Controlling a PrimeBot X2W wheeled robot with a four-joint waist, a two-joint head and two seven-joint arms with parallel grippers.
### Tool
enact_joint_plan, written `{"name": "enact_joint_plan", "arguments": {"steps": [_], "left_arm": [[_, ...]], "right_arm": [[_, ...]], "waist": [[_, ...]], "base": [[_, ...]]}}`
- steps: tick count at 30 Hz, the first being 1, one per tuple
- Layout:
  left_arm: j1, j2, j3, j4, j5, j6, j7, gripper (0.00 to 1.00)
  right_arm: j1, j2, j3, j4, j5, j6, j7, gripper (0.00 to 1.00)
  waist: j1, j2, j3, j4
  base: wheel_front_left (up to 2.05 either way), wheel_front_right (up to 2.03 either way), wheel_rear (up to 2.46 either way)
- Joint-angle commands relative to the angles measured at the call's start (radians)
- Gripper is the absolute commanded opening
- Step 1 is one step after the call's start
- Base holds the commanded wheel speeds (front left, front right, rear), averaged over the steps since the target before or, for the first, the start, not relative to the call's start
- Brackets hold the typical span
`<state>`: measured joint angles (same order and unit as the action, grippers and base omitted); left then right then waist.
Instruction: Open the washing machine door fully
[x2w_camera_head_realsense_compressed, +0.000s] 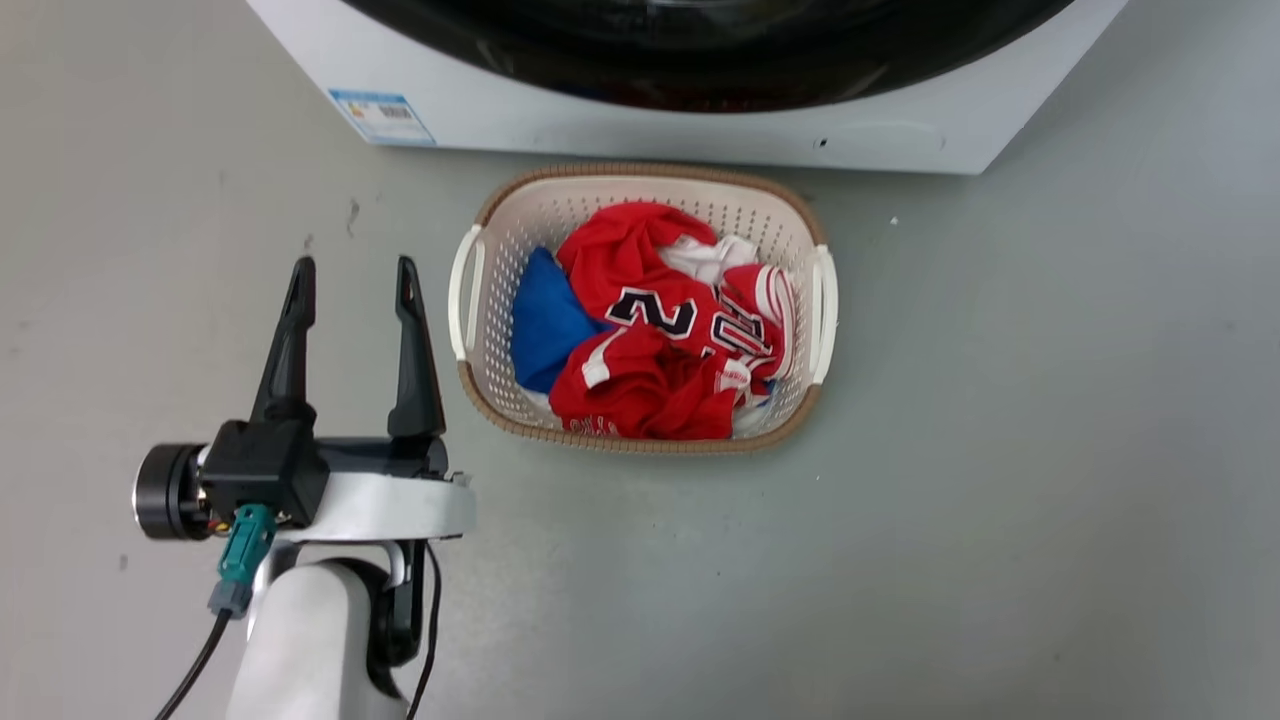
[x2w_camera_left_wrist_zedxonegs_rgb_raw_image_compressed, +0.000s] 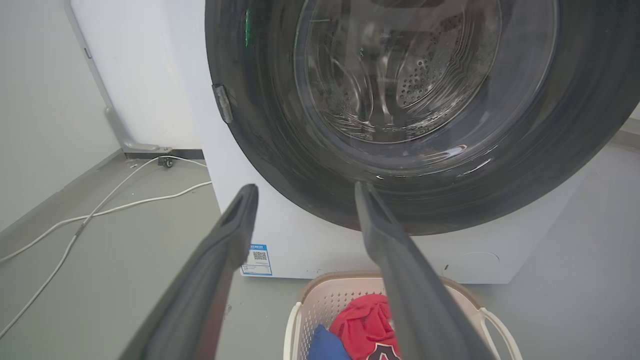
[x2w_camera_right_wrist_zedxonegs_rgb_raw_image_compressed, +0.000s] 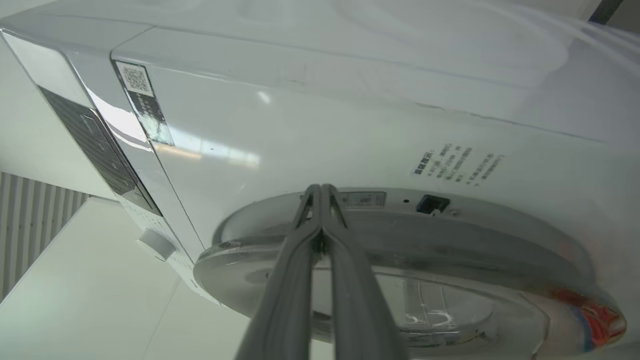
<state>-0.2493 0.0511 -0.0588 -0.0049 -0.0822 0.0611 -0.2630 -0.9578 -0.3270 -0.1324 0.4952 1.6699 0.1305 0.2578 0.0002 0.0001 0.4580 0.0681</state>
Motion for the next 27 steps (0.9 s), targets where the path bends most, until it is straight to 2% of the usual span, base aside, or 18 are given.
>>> {"name": "enact_joint_plan", "arguments": {"steps": [1, 3, 6, 15, 21, 27], "left_arm": [[-0.021, -0.001, -0.006, -0.006, 0.000, -0.004, -0.003, 1.00], [-0.048, -0.001, -0.025, -0.012, -0.015, 0.003, -0.003, 1.00], [-0.058, -0.001, -0.041, -0.016, -0.025, 0.009, -0.003, 1.00], [-0.077, -0.001, -0.062, -0.013, -0.045, 0.018, -0.003, 1.00], [-0.086, -0.001, -0.073, -0.018, -0.055, 0.028, -0.003, 1.00], [-0.068, -0.001, -0.062, -0.007, -0.053, 0.030, -0.003, 1.00]], "right_arm": [[-0.036, -0.017, 0.013, 0.023, -0.012, 0.000, 0.014, 0.00], [-0.135, -0.050, 0.059, 0.082, -0.045, 0.000, 0.062, 0.00], [-0.192, -0.068, 0.090, 0.117, -0.075, 0.000, 0.081, 0.00], [-0.329, -0.069, 0.172, 0.190, -0.141, 0.000, 0.134, 0.00], [-0.346, -0.063, 0.218, 0.213, -0.168, 0.000, 0.186, 0.00], [-0.291, -0.054, 0.242, 0.193, -0.163, 0.000, 0.235, 0.00]], "waist": [[-0.0002, -0.0001, 0.042, 0.016], [-0.0002, -0.0001, 0.083, 0.033], [-0.0002, -0.0001, 0.108, 0.043], [-0.0002, -0.0001, 0.154, 0.060], [-0.0002, -0.0001, 0.159, 0.070], [-0.0002, -0.0001, 0.131, 0.065]], "base": [[0.00, 0.00, 0.00], [0.00, 0.00, 0.00], [0.00, 0.00, 0.00], [0.00, 0.00, 0.00], [0.00, 0.00, 0.00], [0.00, 0.00, 0.00]]}}
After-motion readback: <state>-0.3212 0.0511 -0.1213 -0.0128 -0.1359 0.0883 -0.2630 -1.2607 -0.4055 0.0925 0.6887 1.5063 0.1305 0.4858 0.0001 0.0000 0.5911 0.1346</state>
